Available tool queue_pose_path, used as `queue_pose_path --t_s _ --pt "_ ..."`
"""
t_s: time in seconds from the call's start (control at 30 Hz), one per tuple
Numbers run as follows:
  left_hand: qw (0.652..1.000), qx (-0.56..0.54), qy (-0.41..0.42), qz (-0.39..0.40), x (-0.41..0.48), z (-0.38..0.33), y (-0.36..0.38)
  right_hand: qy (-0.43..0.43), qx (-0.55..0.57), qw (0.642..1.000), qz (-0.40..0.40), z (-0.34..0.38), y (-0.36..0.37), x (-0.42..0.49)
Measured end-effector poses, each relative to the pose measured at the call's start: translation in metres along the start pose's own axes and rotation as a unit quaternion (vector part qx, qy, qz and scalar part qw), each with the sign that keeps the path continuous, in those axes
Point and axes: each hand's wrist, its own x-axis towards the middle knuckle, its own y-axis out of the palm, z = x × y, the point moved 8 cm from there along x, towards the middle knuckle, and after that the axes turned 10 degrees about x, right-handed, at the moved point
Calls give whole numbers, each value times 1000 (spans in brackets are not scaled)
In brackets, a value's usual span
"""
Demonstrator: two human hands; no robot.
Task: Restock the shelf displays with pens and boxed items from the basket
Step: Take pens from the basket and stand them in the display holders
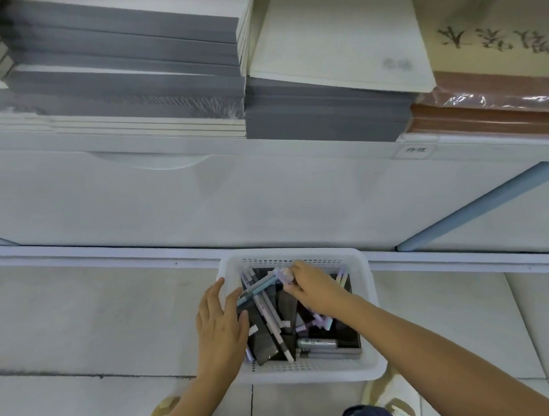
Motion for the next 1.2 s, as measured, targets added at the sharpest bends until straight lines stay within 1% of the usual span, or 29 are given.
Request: queue_pose_path --t_s 0.07,0.1,0.13,0.17,0.2,0.23,0.27,0.33,0.43,0.5,0.6,0.7,0.87,0.93,1.0,1.1,1.2 --pt "998 -53 31 -22 6 -16 -7 10 104 995 7 6 -14 -5" --pt "993 -117 32 -5 9 -24 -6 19 153 988 12 9 -19 -7" --pt "978 -203 13 45 11 -31 -2 27 191 981 19 11 -22 -9" --pt "950 -288 -13 116 12 -39 4 38 219 975 27 12 -24 -11" --pt "913 -362 -35 183 11 -49 11 50 242 968 35 13 -25 -12" --pt "882 -412 -43 225 9 -59 15 61 264 962 41 13 -25 -13" --pt "858 -446 -41 249 8 -66 18 66 284 955 46 13 -25 -15" --pt "823 -495 -40 274 7 -76 20 73 309 947 58 13 -21 -18" --pt "800 -526 -55 282 7 -80 22 78 353 930 62 14 -19 -22" --pt "793 -537 -64 281 7 -82 21 78 400 912 44 16 -23 -24" --pt "795 -551 -65 246 11 -84 11 74 448 891 17 20 -35 -28" --pt "810 -544 -66 208 15 -83 -4 68 477 875 -35 24 -55 -35" --pt "824 -536 -57 174 19 -96 -37 33 507 855 -106 43 -99 -53" --pt "825 -539 -56 162 20 -99 -54 6 517 846 -126 57 -122 -64" --pt "814 -559 -46 150 20 -104 -75 -24 519 844 -135 75 -143 -77" --pt "802 -584 -5 124 20 -116 -115 -64 526 835 -150 106 -172 -100" --pt "807 -582 34 92 17 -132 -159 -121 546 812 -170 141 -200 -126"
